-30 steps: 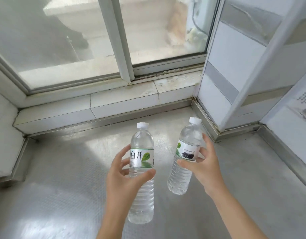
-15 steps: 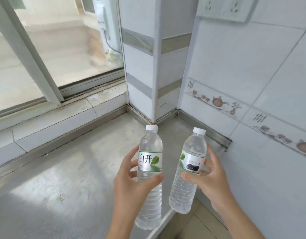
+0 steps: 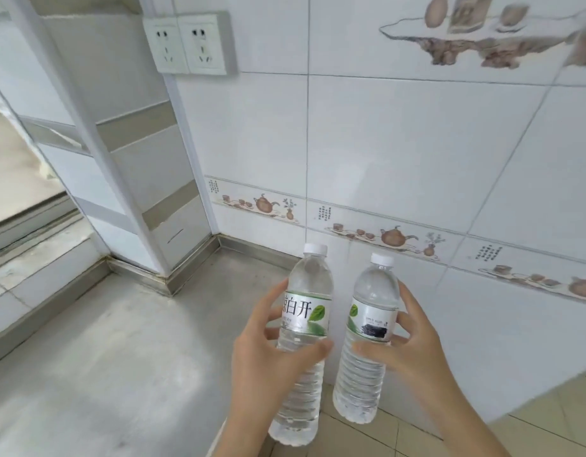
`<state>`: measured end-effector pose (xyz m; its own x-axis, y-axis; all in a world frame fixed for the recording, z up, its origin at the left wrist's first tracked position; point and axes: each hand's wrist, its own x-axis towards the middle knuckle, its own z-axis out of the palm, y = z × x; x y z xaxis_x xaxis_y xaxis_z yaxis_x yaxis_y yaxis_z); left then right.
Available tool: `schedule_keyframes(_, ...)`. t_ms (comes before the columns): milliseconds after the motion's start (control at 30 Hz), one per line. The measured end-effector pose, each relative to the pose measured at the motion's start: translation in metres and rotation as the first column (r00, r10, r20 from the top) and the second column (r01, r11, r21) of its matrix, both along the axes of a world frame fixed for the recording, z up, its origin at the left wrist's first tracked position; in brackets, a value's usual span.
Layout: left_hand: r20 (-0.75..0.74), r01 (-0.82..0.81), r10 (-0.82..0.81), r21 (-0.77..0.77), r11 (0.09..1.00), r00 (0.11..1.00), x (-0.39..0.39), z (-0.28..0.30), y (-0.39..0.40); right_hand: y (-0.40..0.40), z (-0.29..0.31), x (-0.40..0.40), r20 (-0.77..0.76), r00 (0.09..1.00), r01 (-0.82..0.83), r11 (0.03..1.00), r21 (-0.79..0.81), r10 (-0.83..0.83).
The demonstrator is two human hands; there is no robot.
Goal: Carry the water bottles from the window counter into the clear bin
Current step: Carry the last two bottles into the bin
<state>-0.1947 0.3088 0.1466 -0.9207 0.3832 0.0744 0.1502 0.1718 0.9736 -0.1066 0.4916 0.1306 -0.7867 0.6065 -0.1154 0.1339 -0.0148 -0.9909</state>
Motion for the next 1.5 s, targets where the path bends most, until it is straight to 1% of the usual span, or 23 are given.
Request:
schedule_keyframes(133, 0.014, 0.079, -0.078, -0.013, 0.997, 0.997, 0.031, -0.007, 0.078, 0.068, -0.001, 0.050, 0.010, 0.997, 0.080, 0.997, -0.012, -0.080)
schedule_keyframes(267, 0.050, 0.194, -0.192, -0.036, 0.980, 0.980, 0.074, -0.014, 0.159, 0.134, -0.005, 0.112, 0.027, 0.976, 0.219, 0.976, -0.021, -0.218)
schedule_keyframes(400, 0.114, 0.310, -0.301, -0.068, 0.948, 0.947, 0.123, -0.024, 0.234, 0.190, -0.005, 0.184, 0.036, 0.938, 0.348, 0.936, -0.054, -0.346)
schedule_keyframes(500, 0.129, 0.413, -0.402, -0.075, 0.908, 0.907, 0.156, -0.029, 0.282, 0.222, -0.001, 0.235, 0.047, 0.898, 0.438, 0.898, -0.039, -0.437)
schedule_keyframes(667, 0.118, 0.590, -0.580, -0.078, 0.804, 0.806, 0.205, -0.030, 0.353, 0.259, 0.002, 0.305, 0.055, 0.797, 0.603, 0.797, -0.020, -0.601)
schedule_keyframes(800, 0.154, 0.679, -0.664, -0.083, 0.729, 0.732, 0.243, -0.031, 0.410, 0.283, -0.003, 0.345, 0.066, 0.689, 0.725, 0.688, -0.038, -0.722)
schedule_keyframes(933, 0.172, 0.766, -0.749, -0.054, 0.641, 0.639, 0.276, -0.033, 0.475, 0.315, -0.004, 0.380, 0.073, 0.595, 0.803, 0.595, -0.031, -0.800)
schedule_keyframes(1100, 0.164, 0.825, -0.812, -0.022, 0.565, 0.561, 0.312, -0.033, 0.565, 0.376, -0.002, 0.417, 0.083, 0.480, 0.876, 0.482, 0.000, -0.873)
schedule_keyframes(1200, 0.160, 0.858, -0.845, -0.017, 0.514, 0.509, 0.329, -0.033, 0.623, 0.421, -0.001, 0.436, 0.086, 0.432, 0.900, 0.435, 0.022, -0.898)
schedule_keyframes(1333, 0.170, 0.885, -0.873, 0.012, 0.466, 0.458, 0.348, -0.028, 0.696, 0.479, 0.001, 0.458, 0.086, 0.363, 0.929, 0.368, 0.048, -0.928)
schedule_keyframes(1433, 0.161, 0.903, -0.891, 0.006, 0.430, 0.424, 0.367, -0.026, 0.739, 0.513, 0.000, 0.477, 0.089, 0.304, 0.949, 0.310, 0.059, -0.948)
schedule_keyframes(1500, 0.161, 0.910, -0.899, 0.009, 0.414, 0.407, 0.380, -0.026, 0.763, 0.532, 0.001, 0.490, 0.092, 0.287, 0.954, 0.293, 0.057, -0.953)
